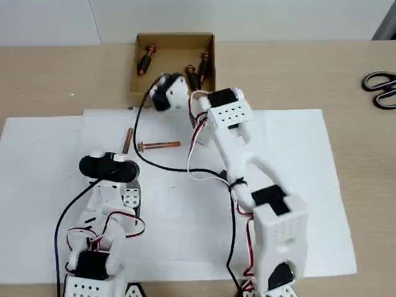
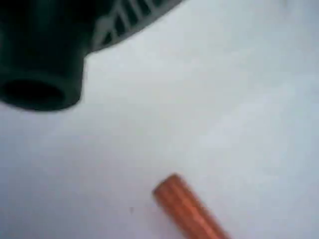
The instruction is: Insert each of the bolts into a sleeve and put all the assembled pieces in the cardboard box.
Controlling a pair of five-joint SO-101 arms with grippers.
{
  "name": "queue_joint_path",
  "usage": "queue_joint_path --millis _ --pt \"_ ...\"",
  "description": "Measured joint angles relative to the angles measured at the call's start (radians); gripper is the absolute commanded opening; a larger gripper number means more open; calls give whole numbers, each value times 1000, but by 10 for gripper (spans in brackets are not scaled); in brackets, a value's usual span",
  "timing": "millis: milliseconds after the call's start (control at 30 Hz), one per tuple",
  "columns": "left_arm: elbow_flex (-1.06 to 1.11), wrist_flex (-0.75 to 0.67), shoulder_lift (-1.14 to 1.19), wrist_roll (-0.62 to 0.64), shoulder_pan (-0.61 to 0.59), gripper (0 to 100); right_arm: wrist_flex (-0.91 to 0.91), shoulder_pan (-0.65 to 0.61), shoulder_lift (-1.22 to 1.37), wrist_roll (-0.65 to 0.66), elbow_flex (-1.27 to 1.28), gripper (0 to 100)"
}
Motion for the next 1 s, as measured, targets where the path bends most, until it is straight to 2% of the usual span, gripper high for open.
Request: queue_joint_path --millis 167,467,633,800,1000 --pt "0 0 0 0 0 7 120 26 -91 -135 0 4" --pt "0 0 0 0 0 7 391 153 -242 -606 0 5" --pt "-3 15 0 0 0 11 462 232 -324 -799 57 5" --pt "-86 152 0 0 0 53 465 296 -471 -870 195 5" --pt "-186 178 20 -46 -32 69 465 390 -706 -875 408 5"
